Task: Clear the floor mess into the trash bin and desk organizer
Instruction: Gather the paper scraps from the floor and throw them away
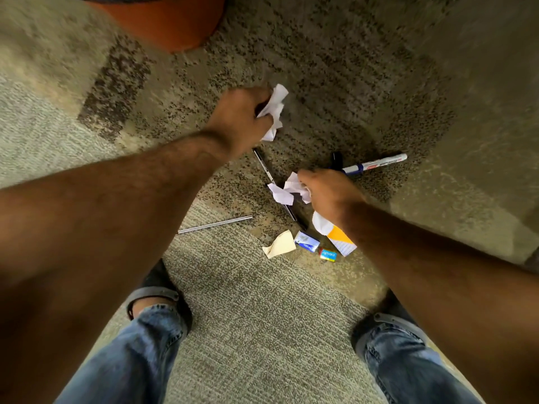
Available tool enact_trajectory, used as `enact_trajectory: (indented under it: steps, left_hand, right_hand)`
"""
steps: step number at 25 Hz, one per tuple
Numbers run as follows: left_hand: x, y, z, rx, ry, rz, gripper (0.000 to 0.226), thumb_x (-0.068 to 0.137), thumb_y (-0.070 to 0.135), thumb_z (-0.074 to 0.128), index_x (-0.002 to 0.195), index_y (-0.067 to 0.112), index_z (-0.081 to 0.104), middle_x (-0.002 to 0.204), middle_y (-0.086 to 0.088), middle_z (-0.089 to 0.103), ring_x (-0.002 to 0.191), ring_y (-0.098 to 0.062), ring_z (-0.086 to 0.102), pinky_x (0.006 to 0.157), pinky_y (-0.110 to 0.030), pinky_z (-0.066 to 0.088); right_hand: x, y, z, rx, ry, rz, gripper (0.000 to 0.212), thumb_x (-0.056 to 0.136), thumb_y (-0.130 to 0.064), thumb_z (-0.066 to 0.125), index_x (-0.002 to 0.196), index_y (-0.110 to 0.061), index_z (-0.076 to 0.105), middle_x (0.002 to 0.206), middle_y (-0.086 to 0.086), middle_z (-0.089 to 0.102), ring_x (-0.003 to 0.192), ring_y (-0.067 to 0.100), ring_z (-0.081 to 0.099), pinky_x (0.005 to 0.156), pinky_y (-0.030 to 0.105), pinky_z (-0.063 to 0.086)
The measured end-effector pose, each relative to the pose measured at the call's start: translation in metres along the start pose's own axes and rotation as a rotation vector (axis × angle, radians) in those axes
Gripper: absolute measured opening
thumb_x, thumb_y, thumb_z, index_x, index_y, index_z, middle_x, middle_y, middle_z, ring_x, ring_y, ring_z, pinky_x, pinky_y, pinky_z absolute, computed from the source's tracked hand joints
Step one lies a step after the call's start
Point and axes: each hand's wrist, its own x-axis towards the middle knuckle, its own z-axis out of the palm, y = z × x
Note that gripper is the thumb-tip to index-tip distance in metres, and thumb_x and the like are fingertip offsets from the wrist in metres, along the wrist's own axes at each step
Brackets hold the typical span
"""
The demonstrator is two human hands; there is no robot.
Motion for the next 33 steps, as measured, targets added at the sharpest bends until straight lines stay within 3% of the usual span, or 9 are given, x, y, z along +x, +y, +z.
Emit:
enact_trajectory:
  steps: [6,10,13,16,18,20,25,29,33]
  left_hand:
    - [-0.018,0.002,0.007,-0.009,-0.119,-0.093,0.025,0.086,0.015,0.063,0.063,0.019,0.054,0.065,0.001,0.058,0.06,-0.017,0.052,0.058,-0.034,0.05]
    - [-0.025,-0.002,0.019,-0.012,-0.121,-0.139,0.021,0.084,0.02,0.063,0.067,0.014,0.055,0.068,-0.007,0.063,0.063,-0.028,0.061,0.059,-0.037,0.052]
    - [-0.033,-0.001,0.024,0.005,-0.088,-0.113,0.035,0.087,0.017,0.064,0.058,0.025,0.045,0.06,0.009,0.049,0.053,-0.007,0.045,0.053,-0.027,0.034]
    - [-0.04,0.004,0.014,0.067,-0.04,-0.094,0.027,0.093,0.014,0.065,0.069,0.025,0.056,0.062,0.017,0.049,0.055,-0.001,0.05,0.053,-0.02,0.036]
    - [-0.046,0.011,0.003,0.053,-0.019,-0.073,0.009,0.093,0.016,0.062,0.091,0.018,0.07,0.072,0.009,0.057,0.067,-0.015,0.064,0.062,-0.02,0.044]
    - [-0.054,0.024,-0.011,0.027,0.023,-0.058,0.019,0.092,0.019,0.059,0.101,0.013,0.073,0.081,0.005,0.061,0.075,-0.014,0.063,0.067,-0.018,0.046]
    - [-0.073,0.058,-0.051,0.026,0.069,-0.093,0.02,0.091,0.02,0.059,0.104,0.015,0.072,0.084,0.007,0.063,0.078,-0.013,0.064,0.072,-0.023,0.052]
    - [-0.092,0.084,-0.086,-0.094,0.218,-0.188,0.012,0.09,0.022,0.072,0.101,0.018,0.073,0.073,0.018,0.061,0.066,0.01,0.065,0.057,-0.004,0.047]
    - [-0.116,0.096,-0.116,-0.275,0.322,-0.313,0.027,0.089,0.029,0.075,0.089,0.004,0.065,0.083,-0.015,0.072,0.072,-0.029,0.075,0.061,-0.045,0.063]
  right_hand:
    - [0.004,-0.003,-0.006,0.0,-0.087,-0.008,0.072,0.09,-0.002,0.059,0.154,-0.027,0.036,0.102,0.014,0.073,0.091,0.036,0.072,0.073,0.042,0.057]
    - [0.003,0.0,-0.005,-0.109,-0.038,-0.076,0.037,0.085,-0.002,0.063,0.118,-0.015,0.055,0.095,0.014,0.074,0.091,0.038,0.072,0.075,0.044,0.055]
    - [0.006,-0.003,-0.008,-0.075,-0.079,0.008,0.025,0.088,-0.005,0.065,0.11,-0.012,0.057,0.104,0.016,0.074,0.1,0.038,0.071,0.087,0.045,0.056]
    - [0.001,-0.006,-0.013,0.041,-0.059,0.151,0.022,0.089,-0.009,0.067,0.111,-0.008,0.062,0.108,0.02,0.073,0.105,0.04,0.069,0.089,0.042,0.05]
    - [-0.013,-0.006,-0.02,0.15,0.112,0.225,0.019,0.088,-0.006,0.064,0.108,-0.005,0.064,0.107,0.023,0.073,0.106,0.041,0.067,0.09,0.041,0.048]
    - [-0.031,-0.006,-0.03,0.248,0.255,0.307,0.017,0.089,-0.007,0.061,0.105,-0.003,0.063,0.106,0.026,0.072,0.105,0.044,0.066,0.089,0.041,0.047]
    - [-0.064,-0.013,-0.072,0.487,0.496,0.509,0.022,0.093,-0.018,0.059,0.11,-0.004,0.062,0.11,0.018,0.073,0.106,0.036,0.066,0.082,0.034,0.041]
    - [-0.072,-0.037,-0.122,0.781,0.562,0.598,0.026,0.092,-0.018,0.064,0.116,-0.007,0.064,0.107,0.005,0.071,0.105,0.024,0.068,0.084,0.027,0.05]
    - [-0.065,-0.071,-0.173,0.971,0.649,0.611,0.033,0.086,-0.022,0.074,0.117,-0.014,0.068,0.113,0.002,0.075,0.105,0.021,0.071,0.094,0.04,0.057]
